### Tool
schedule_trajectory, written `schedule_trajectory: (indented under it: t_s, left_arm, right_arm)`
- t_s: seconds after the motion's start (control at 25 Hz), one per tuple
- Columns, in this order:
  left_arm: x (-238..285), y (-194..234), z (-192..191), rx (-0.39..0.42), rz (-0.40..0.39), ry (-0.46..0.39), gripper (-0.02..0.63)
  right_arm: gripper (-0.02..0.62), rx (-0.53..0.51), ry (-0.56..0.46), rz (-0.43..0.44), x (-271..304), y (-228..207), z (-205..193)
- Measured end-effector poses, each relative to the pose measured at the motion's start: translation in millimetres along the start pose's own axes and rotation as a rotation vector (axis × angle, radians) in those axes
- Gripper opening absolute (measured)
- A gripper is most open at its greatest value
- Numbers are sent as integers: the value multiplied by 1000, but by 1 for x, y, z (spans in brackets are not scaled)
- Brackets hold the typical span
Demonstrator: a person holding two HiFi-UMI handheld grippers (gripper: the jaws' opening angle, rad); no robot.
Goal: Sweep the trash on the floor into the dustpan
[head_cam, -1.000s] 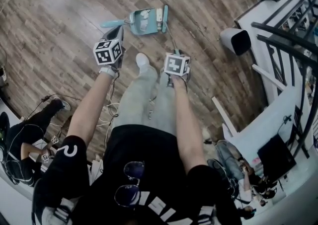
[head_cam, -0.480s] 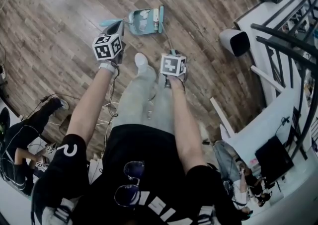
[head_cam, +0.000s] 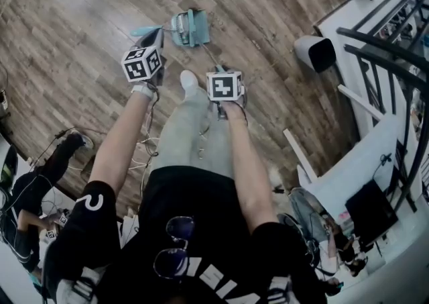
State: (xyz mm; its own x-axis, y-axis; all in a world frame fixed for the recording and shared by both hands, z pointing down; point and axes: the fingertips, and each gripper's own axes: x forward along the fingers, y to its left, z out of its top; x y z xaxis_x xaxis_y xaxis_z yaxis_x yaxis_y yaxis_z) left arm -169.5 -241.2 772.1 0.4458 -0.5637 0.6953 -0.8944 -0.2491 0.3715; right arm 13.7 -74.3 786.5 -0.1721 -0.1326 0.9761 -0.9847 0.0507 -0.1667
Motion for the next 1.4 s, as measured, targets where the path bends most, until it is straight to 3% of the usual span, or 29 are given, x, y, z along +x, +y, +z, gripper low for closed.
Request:
schedule_trajectory:
  t_s: [0.16, 0.44, 0.6, 0.76, 1.4]
  left_arm:
    - [0, 1, -1, -21, 6, -1, -2]
    - [-11, -3, 5, -22, 11, -12, -2]
    - [-30, -22, 17, -4, 11, -41, -2]
    - [-70, -59, 25, 24, -10, -76, -2]
    - [-224, -194, 100, 125, 23, -426, -2]
  right_arm:
    - [84, 48, -20, 55, -1, 3, 1]
    - [84, 109, -37, 75, -27, -3, -9]
    - [84, 63, -77, 11, -51, -27, -9]
    - [84, 55, -116, 18, -88, -42, -16]
    - [84, -77, -453, 22, -264, -115, 20]
